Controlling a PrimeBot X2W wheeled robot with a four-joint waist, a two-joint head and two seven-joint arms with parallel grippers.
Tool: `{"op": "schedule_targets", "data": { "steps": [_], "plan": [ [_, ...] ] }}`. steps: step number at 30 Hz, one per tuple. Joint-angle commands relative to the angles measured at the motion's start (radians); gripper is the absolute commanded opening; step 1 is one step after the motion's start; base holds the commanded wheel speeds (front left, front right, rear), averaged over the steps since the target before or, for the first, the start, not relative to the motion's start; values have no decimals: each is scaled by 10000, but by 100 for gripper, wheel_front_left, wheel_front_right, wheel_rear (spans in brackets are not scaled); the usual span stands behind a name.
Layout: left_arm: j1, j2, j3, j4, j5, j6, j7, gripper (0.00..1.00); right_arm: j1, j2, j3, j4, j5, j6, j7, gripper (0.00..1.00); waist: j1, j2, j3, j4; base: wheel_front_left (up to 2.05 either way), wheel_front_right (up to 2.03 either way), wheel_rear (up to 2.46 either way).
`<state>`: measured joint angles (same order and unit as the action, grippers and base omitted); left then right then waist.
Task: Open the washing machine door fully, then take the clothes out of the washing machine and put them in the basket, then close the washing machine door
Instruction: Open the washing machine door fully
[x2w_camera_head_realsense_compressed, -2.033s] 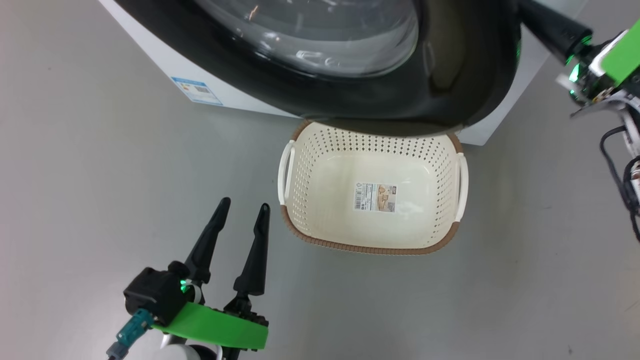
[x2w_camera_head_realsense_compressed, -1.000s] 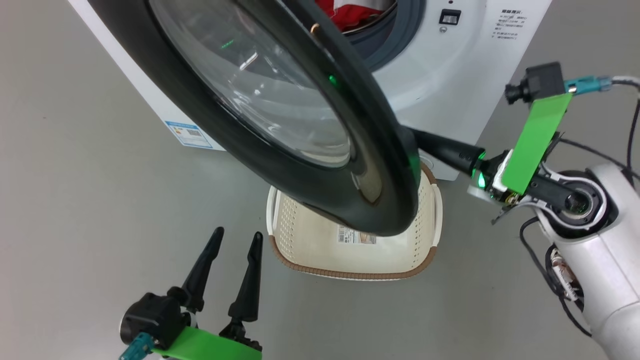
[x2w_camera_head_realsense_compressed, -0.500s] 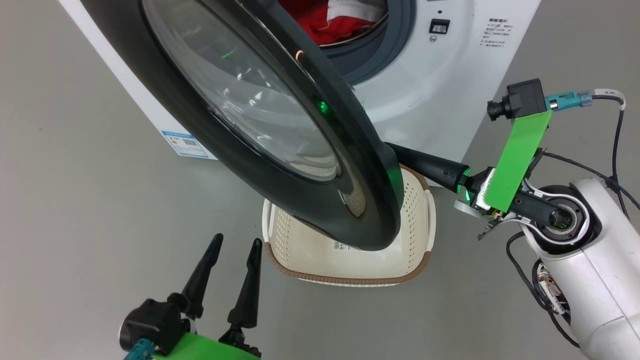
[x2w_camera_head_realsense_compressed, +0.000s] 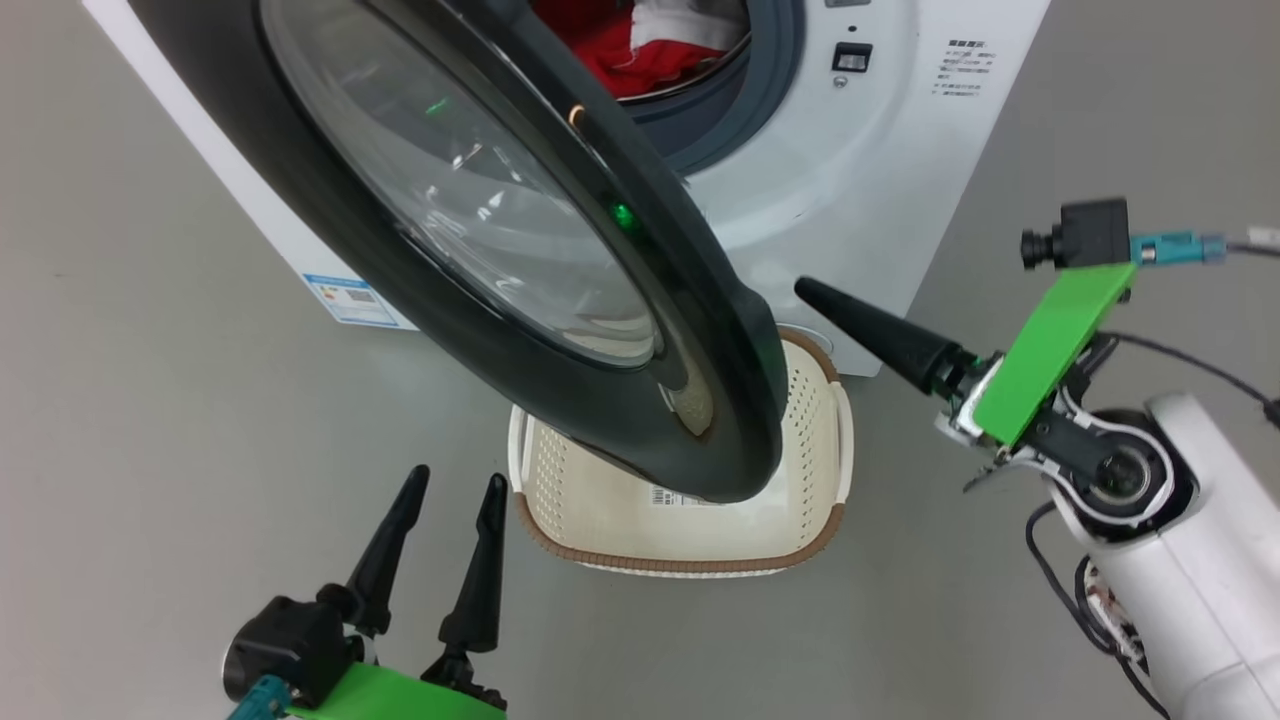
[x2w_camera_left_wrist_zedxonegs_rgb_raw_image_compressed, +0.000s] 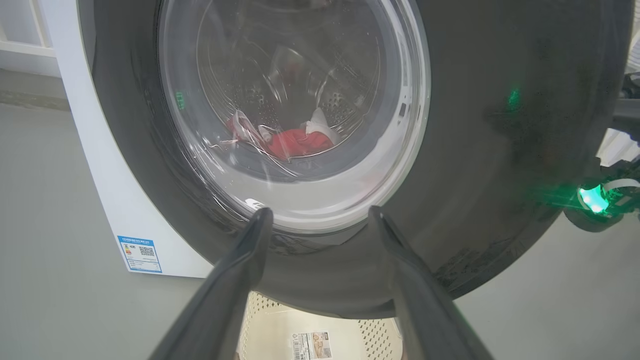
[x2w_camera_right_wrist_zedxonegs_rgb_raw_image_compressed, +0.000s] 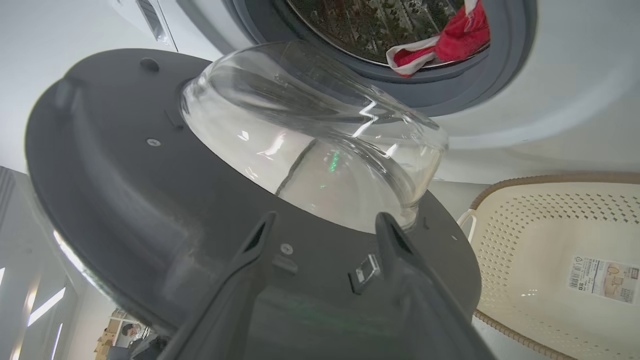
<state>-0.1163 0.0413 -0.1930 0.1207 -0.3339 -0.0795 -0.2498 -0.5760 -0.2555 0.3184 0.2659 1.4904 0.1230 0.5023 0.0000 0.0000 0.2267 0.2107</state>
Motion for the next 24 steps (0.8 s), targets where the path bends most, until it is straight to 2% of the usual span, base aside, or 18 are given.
{"op": "schedule_targets", "data": {
  "steps": [1, 24],
  "plan": [
    [61, 89, 407, -170, 5, -70, -120, 100, 248, -76, 174, -146, -95, 77, -259, 100, 0, 0, -53, -109, 0, 0, 0],
    [316, 89, 1027, 148, 44, -288, -120, 100, 3006, -923, 504, 139, 196, 77, -2536, 100, 0, 0, -392, -708, 0, 0, 0]
  ]
}}
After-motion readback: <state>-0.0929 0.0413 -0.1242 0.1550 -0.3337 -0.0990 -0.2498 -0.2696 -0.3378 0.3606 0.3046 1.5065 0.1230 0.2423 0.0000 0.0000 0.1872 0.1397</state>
